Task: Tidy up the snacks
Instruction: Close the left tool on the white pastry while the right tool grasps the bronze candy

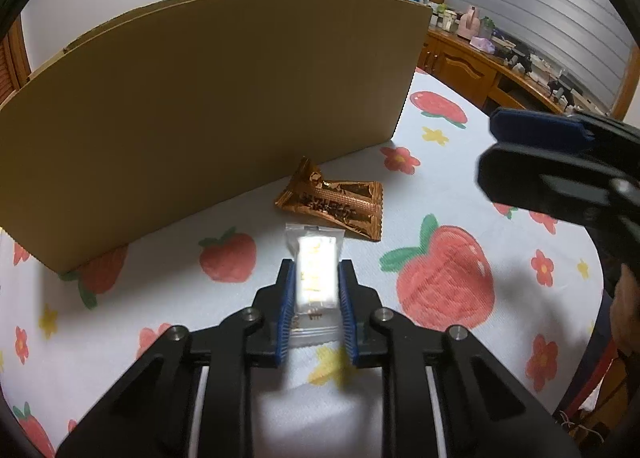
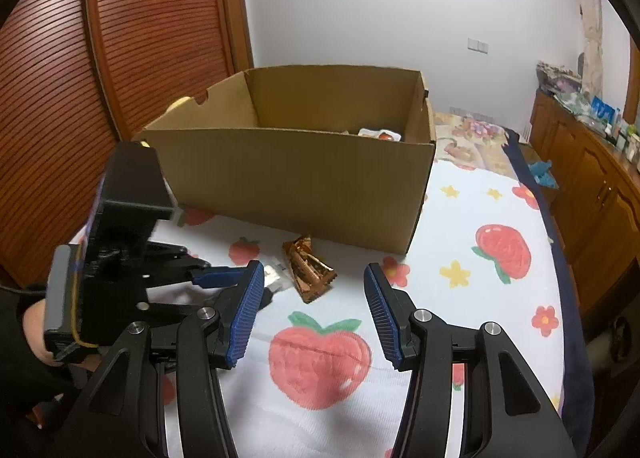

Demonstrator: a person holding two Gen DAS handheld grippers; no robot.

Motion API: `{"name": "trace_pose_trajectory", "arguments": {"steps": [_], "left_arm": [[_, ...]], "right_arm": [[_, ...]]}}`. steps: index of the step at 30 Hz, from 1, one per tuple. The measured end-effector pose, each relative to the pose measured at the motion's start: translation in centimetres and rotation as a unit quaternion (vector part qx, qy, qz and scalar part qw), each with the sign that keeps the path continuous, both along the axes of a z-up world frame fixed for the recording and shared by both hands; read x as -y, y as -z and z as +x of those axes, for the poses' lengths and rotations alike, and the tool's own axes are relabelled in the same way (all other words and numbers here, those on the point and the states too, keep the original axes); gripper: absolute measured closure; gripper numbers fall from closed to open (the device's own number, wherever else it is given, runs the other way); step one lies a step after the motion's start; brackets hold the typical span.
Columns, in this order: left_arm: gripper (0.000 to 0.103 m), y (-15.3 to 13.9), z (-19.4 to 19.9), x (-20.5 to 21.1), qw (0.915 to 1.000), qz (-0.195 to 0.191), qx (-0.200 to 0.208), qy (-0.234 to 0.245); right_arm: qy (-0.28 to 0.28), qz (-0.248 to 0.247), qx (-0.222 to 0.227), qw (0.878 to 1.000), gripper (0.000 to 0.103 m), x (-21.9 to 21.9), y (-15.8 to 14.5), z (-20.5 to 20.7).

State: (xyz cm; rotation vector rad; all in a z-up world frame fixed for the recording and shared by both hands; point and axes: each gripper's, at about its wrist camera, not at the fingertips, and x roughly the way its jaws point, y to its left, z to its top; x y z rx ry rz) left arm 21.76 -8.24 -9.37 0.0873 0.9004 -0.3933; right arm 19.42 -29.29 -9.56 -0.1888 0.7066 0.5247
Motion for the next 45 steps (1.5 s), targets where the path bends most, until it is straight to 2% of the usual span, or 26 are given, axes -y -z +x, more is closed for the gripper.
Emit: {"name": "trace_pose_trajectory", "arguments": {"steps": [11,25,37,43,45], "left_arm": [[0.084,-0.8,-0.5,-1.5,0.9997,-0.006,0.013,-0.020],[0.083,-1.0,-1.1,-2.9,0.9991,-0.007,0.020,-0.036],[0.083,-0.9,-0.7,-2.7,0.9989,-0.006,0.019,-0.042],[0.083,-0.9,-0.5,-2.7,0.9989,-0.007,0.017,-0.044],[0.083,-0.9,-0.3,-2.6,0.9989,-0.004,0.016,-0.045]], "right_arm": [[-0.001,-0.030,-0.028,0.999,0.050,-1.6,2.5,3.1],[-0.027,-0.072,-0.065,0.995,0.052,-5.1,5.3,6.3],[-0.027,-0.099,-0.067,0.992,0.055,-5.6,6.3,6.8],[-0.027,-0.101,-0.061,0.993,0.062,-6.0,6.4,6.7],[-0.030,-0.101,-0.059,0.993,0.069,-5.9,6.4,6.5]]}}
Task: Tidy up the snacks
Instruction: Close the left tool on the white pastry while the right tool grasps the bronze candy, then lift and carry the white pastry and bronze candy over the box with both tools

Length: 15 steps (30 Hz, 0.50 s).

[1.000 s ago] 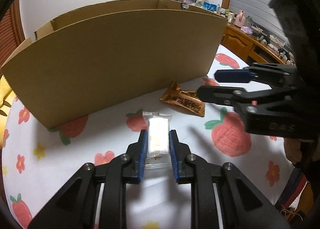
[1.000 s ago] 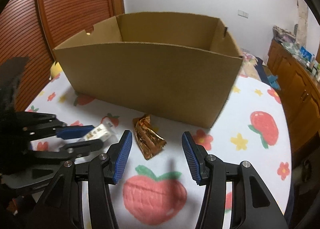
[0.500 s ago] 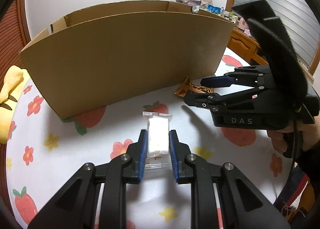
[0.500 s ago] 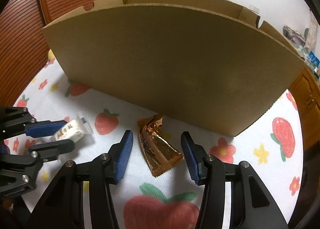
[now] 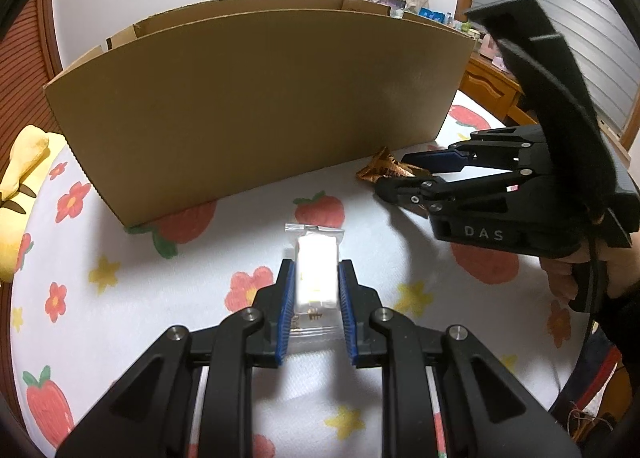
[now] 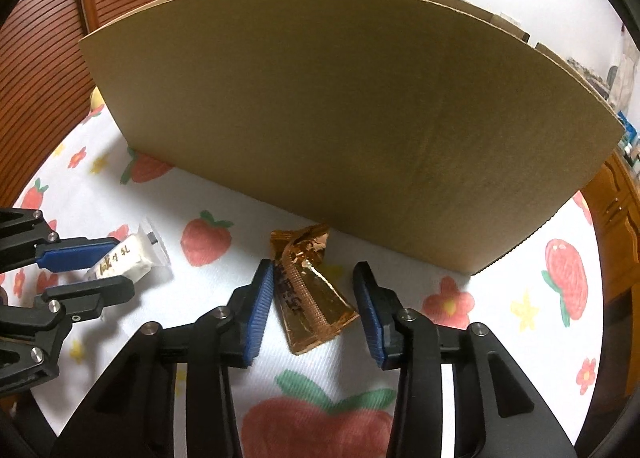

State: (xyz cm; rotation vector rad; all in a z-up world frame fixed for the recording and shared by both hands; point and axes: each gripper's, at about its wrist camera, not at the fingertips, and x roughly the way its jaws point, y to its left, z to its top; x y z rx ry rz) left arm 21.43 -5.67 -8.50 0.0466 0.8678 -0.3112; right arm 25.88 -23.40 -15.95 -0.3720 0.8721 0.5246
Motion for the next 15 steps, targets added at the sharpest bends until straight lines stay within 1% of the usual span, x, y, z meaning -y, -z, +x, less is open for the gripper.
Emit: {"name": "trace_pose_trajectory", "arguments": {"steps": [3,6,11,13,15], "left_arm": [[0.083,0.1,0.1,0.0,1.0000,0.001,-0.002,-0.002],[0.083,0.6,0.5,0.1,1.0000,0.002,-0.007,-0.004],[0.079,1.0,0.9,0.4,0.9999,0.004,-0.009,-0.006],[0.080,1.0,1.0,0.5,0.9999,0.006,-0.008,-0.004],[0.083,1.1,0.9,0.6,0.9999,0.010,-0.006,-0.002]], "right_arm": [[-0.003,-0.003,0.003,1.000,0.073,-0.4,0.1,-0.4],[-0.006,-0.002,0.003,1.000,0.074,-0.2,0.1,-0.6],[-0.008,0.009,-0.002,1.000,0.075,0.4,0.2,-0.9],[-0.010,0.012,-0.004,1.000,0.075,0.7,0.2,-1.2],[-0.013,0.016,-0.006,1.000,0.075,0.9,0.1,-1.5]]}}
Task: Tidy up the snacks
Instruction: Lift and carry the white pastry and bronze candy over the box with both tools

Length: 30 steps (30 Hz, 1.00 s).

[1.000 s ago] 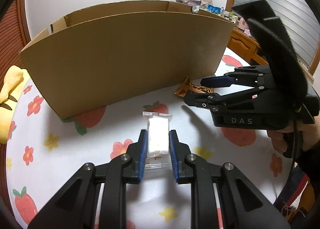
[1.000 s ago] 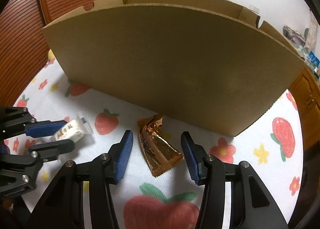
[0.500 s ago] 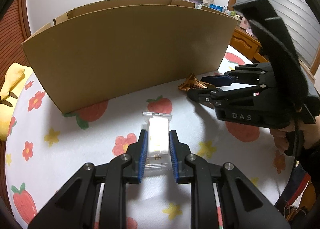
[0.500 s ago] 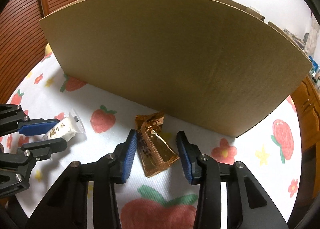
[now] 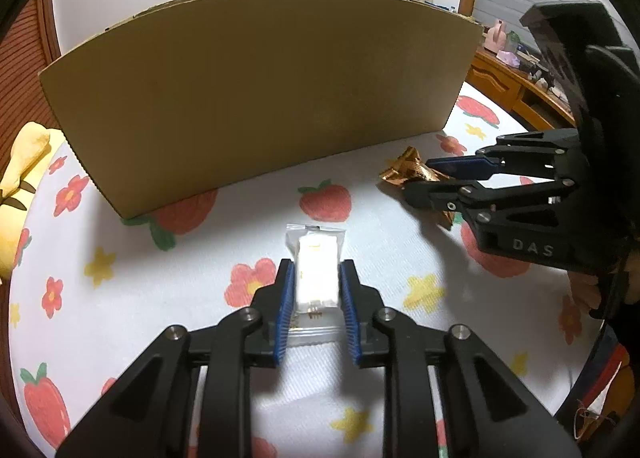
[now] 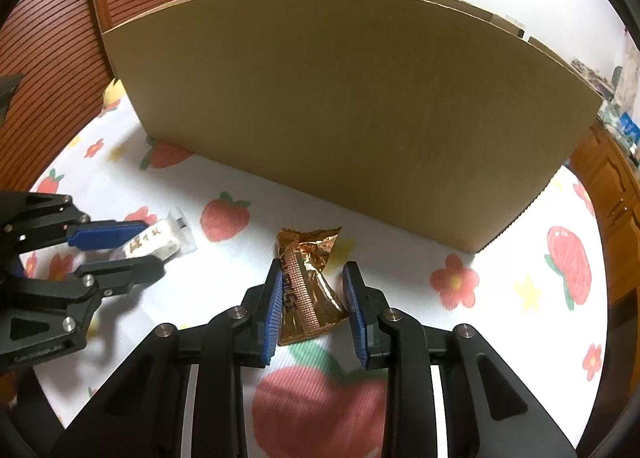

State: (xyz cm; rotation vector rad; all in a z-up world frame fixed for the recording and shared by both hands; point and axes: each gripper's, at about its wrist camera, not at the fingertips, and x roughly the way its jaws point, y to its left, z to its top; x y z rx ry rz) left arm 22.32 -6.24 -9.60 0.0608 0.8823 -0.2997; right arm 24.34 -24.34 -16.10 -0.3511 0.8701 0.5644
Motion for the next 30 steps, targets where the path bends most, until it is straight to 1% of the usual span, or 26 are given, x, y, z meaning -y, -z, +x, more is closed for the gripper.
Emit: {"name": "trace_pose_trajectory", "arguments": {"steps": [8,12,17,23,30], "left_arm": [[0.083,-0.6,-1.4,-0.6,0.9999,-0.012,0.011,0.000],[0.083,-1.5,-2.4,-1.1,0.9994,-0.023,0.024,-0.003],[0.083,-2.6,-3.6,-1.5,0.9987,-0.033,0.040,-0.002],[0.083,-4.6,-4.4,-1.7,0.9971,-0.040,0.064,-0.003],[0.083,-7.1,-5.4,-1.9,0.9940,-0.044,0.100,-0.001]], "right_arm": [[-0.008,0.016,0.002,1.000,0.075,1.6,-0.3,-2.1],[-0.007,0.032,0.004,0.999,0.075,2.7,-0.9,-3.4],[-0.005,0.048,0.014,0.999,0.075,2.8,-1.4,-5.0],[-0.006,0.069,0.034,0.997,0.075,3.1,-3.1,-6.8],[-0.014,0.089,0.074,0.993,0.075,2.9,-6.3,-8.7]]}}
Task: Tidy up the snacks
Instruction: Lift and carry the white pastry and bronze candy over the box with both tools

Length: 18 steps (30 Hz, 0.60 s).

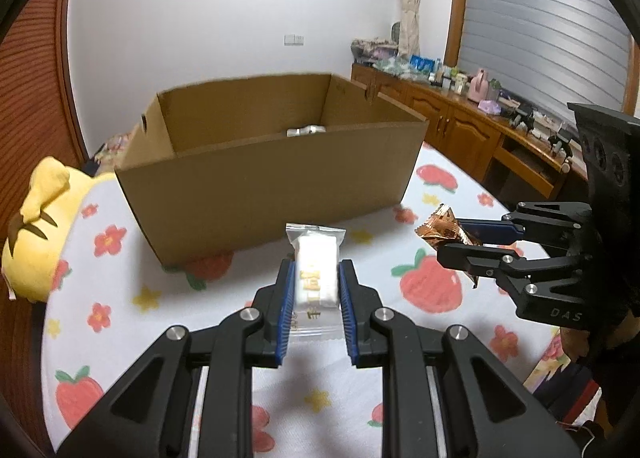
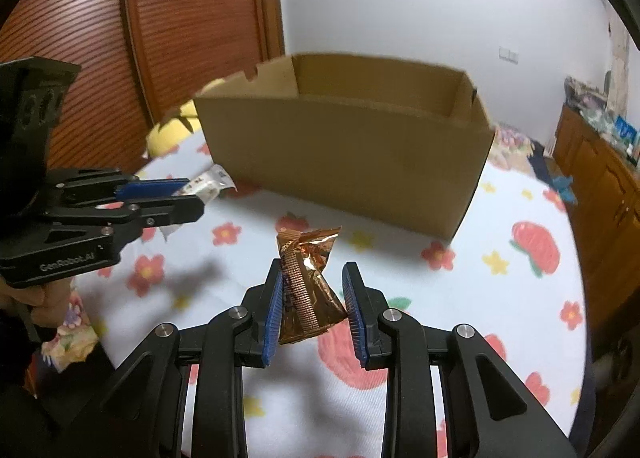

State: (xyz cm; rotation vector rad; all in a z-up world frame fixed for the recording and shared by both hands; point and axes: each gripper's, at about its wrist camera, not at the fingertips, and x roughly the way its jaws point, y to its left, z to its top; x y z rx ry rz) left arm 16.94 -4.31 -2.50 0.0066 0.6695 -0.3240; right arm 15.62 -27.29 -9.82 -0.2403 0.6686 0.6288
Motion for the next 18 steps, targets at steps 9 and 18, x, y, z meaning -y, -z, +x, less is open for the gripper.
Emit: {"name": "trace_pose_trajectory", "arguments": {"steps": [9,18], "left_arm": [[0.083,-2.8,-0.3,-0.5,0.9994,-0.004,0.035,-0.001],[0.083,-4.2,1.9,-1.1,0.9988,-0.003,0.049,-0.004]], "right_arm": [[-0.011,0.020,0.046,0.999,0.075,-0.1,-3.6,-1.6],[-0.017,0.031,0.071,0.997,0.075,-0.7,-6.0,-0.2]]}}
